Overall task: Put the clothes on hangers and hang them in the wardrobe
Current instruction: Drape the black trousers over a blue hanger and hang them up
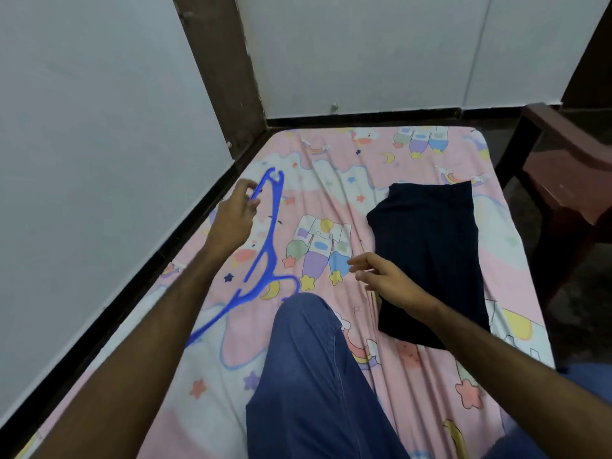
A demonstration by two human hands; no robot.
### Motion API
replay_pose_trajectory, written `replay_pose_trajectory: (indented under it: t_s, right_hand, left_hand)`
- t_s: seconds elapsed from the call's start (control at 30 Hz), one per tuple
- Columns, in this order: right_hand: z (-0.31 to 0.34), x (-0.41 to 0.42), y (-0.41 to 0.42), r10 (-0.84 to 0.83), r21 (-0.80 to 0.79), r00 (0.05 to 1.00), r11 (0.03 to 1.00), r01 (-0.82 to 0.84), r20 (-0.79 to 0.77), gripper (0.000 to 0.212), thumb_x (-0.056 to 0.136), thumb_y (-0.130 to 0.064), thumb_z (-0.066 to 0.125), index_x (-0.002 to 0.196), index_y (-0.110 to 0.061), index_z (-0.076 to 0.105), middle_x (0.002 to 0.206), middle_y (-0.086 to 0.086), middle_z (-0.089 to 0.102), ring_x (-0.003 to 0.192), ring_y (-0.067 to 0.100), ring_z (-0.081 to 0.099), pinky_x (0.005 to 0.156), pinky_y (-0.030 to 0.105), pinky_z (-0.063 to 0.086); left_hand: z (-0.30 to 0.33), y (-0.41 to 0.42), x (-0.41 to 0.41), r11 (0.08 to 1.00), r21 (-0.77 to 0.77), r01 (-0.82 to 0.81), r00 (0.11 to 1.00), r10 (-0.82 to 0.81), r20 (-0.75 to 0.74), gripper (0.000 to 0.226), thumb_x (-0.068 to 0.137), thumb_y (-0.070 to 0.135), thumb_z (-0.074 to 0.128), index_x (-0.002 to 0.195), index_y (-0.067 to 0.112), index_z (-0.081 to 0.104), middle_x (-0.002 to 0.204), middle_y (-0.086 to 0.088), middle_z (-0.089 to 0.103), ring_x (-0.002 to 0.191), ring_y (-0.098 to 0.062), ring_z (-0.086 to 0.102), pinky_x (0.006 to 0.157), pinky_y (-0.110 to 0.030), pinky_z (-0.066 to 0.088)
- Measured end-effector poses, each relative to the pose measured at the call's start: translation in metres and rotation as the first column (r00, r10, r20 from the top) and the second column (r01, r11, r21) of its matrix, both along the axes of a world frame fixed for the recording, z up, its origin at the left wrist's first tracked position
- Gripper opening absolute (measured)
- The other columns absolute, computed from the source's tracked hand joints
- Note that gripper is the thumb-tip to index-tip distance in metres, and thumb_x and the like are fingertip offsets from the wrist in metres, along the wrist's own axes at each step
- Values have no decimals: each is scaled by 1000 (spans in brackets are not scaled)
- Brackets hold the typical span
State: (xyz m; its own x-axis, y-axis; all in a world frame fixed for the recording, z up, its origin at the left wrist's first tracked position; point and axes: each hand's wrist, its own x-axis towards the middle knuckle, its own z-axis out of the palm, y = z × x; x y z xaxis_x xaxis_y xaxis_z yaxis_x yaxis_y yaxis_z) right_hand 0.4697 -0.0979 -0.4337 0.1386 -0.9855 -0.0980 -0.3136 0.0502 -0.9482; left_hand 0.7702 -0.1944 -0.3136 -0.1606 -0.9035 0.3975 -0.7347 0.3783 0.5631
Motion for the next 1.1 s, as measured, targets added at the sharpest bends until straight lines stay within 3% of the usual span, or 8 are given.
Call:
replay_pose_trajectory:
  t_s: [0.37, 0.47, 0.53, 0.63, 0.77, 0.9, 1.03, 1.1]
  right_hand:
    - [54, -32, -18, -151, -119, 987, 982, 143, -61, 26, 104, -30, 54, 129, -22, 55, 118, 1, 65, 110, 19, 65, 86, 29, 56]
    - [55, -67, -19, -370, 144, 914, 926, 348, 165, 39, 103, -42, 53, 127, -11, 51, 124, 15, 62, 104, 26, 66, 83, 35, 54]
    - [61, -90, -20, -437, 445, 714, 874, 194, 547, 68, 97, -63, 50, 126, -2, 47, 130, 26, 59, 110, 38, 68, 89, 48, 58]
    - [69, -121, -15, -417, 472, 547, 881, 46, 725, 85, 92, -72, 47, 124, 6, 42, 129, 32, 59, 114, 43, 66, 85, 51, 61]
    - [65, -134, -2, -413, 434, 702, 886, 163, 580, 33, 101, -41, 56, 108, -9, 58, 120, 20, 66, 96, 29, 72, 78, 36, 63]
    - [32, -131, 21, -237, 398, 946, 907, 135, 219, 25, 105, -23, 53, 108, -1, 66, 103, 15, 73, 75, 21, 69, 69, 31, 61]
    - [18, -130, 36, -173, 218, 985, 961, 168, 3, 20, 106, -12, 46, 110, 0, 62, 79, 4, 70, 61, 17, 60, 53, 27, 52]
    - [14, -141, 41, -169, 179, 982, 967, 182, -82, 20, 105, -9, 45, 109, 3, 61, 71, -1, 64, 50, 11, 50, 47, 25, 44]
  left_hand:
    - [48, -16, -145, 970, -10, 245, 837, -217, -502, 14, 106, 20, 45, 116, 14, 53, 65, 2, 46, 54, -7, 37, 48, -19, 34]
    - [42, -4, -163, 944, -53, 325, 773, -297, -561, 22, 106, 23, 43, 104, 5, 56, 65, 9, 43, 56, -6, 36, 53, -21, 33]
    - [26, 14, -173, 881, -77, 467, 774, -450, -445, 25, 106, 20, 43, 98, 4, 60, 70, 14, 48, 62, -3, 42, 61, -20, 36]
    - [-17, 47, -190, 638, -32, 770, 638, -770, 13, 17, 103, 16, 49, 104, 8, 64, 93, 3, 56, 84, -10, 51, 78, -30, 42]
    - [-79, 69, -216, 401, 82, 913, 333, -844, 420, 11, 98, 12, 58, 103, 6, 65, 92, -7, 50, 83, -17, 44, 70, -42, 46]
    - [-112, 73, -235, 375, 56, 925, 300, -814, 497, 10, 90, 9, 66, 99, 7, 71, 88, -8, 54, 82, -16, 40, 58, -36, 46]
    - [-126, 85, -247, 368, 185, 911, 234, -832, 504, 33, 99, 37, 54, 119, 14, 69, 100, -6, 59, 88, -21, 53, 72, -35, 49]
    - [-125, 86, -245, 444, 232, 866, 324, -850, 416, 43, 101, 47, 42, 126, 20, 64, 110, -1, 60, 100, -17, 56, 83, -32, 48]
